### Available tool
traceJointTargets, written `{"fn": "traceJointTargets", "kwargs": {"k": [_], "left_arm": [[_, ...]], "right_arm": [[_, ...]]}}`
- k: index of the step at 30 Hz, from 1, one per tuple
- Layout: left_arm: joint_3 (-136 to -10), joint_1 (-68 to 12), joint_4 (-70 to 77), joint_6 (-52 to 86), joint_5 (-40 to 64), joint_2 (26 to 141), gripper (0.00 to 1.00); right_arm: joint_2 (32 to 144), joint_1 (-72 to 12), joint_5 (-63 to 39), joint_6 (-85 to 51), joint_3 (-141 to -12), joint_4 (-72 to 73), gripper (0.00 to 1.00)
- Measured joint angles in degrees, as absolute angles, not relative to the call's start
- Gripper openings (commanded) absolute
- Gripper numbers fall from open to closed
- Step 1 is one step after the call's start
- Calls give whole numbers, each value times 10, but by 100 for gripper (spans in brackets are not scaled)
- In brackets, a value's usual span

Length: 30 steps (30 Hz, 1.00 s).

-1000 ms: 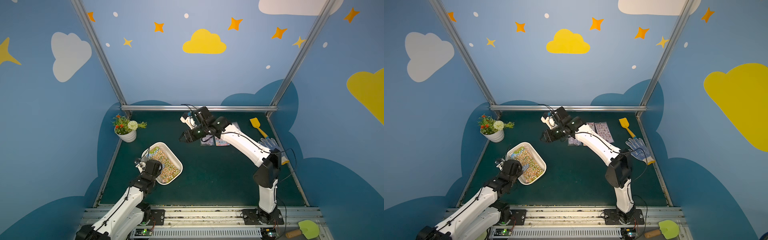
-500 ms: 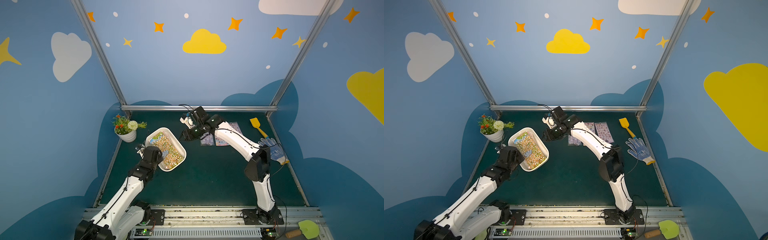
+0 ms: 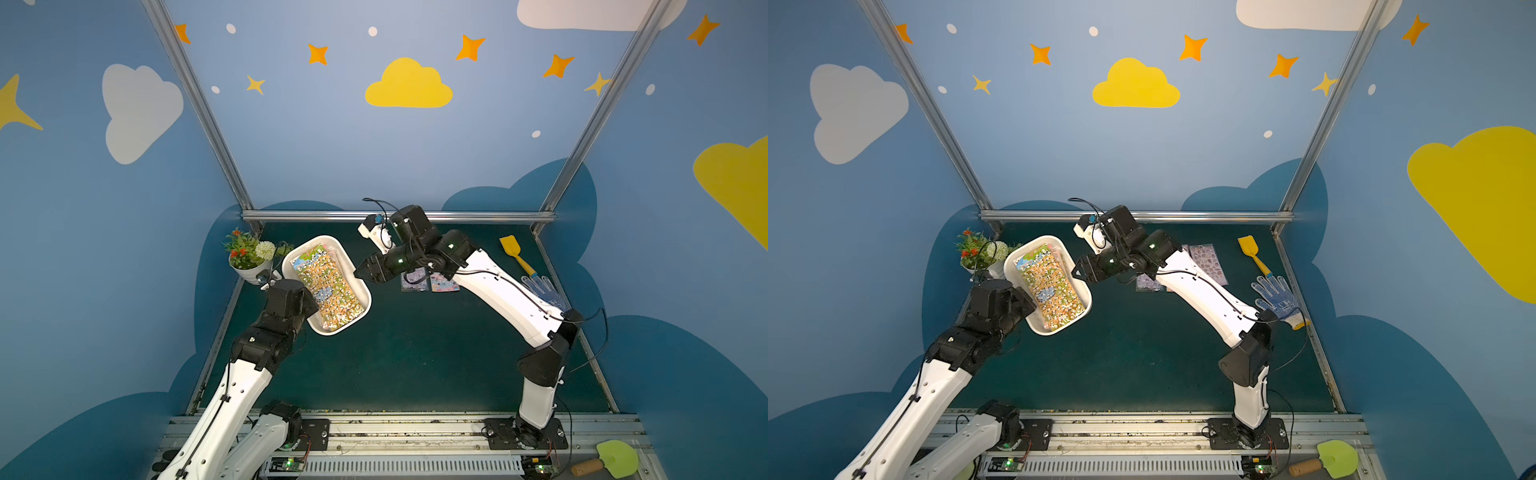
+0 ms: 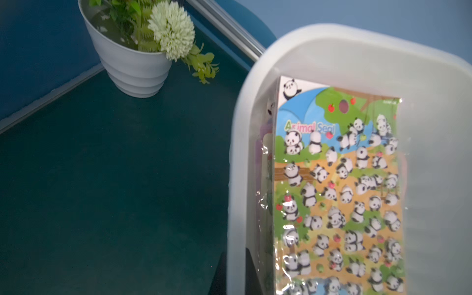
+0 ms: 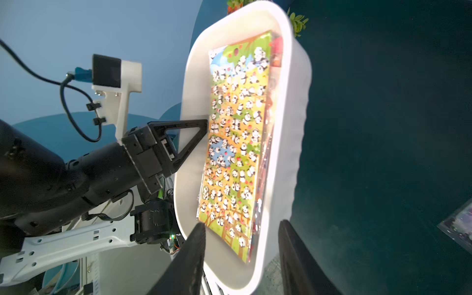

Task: Take the stickers out of the storage box
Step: Pick up the sticker from the storage box.

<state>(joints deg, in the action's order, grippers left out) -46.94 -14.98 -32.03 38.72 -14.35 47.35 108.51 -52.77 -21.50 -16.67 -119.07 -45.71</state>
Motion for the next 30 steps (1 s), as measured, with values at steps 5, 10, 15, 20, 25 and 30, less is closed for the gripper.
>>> {"fn": "traceJointTargets", "kwargs": {"k": [5, 10, 15, 20, 25, 30], "left_arm": [[-408, -140, -332, 381, -126, 456, 4], [-406, -135, -342, 371, -120, 434, 4], [-432, -135, -350, 346, -121, 424, 4], [-418, -110, -351, 338, -109, 390, 4], [-413, -87, -355, 332, -103, 376, 4], [-413, -85, -355, 333, -92, 382, 4]], "right_arm": [[1136, -562, -197, -172, -1224, -458, 42], [1205, -574, -182, -179, -1272, -473, 42], [1257, -583, -172, -183, -1338, -498, 40], [1283, -592, -149, -182, -1390, -516, 40], [1290, -598, -124, -179, -1402, -529, 44], [1290, -603, -103, -175, -1404, -532, 47]]}}
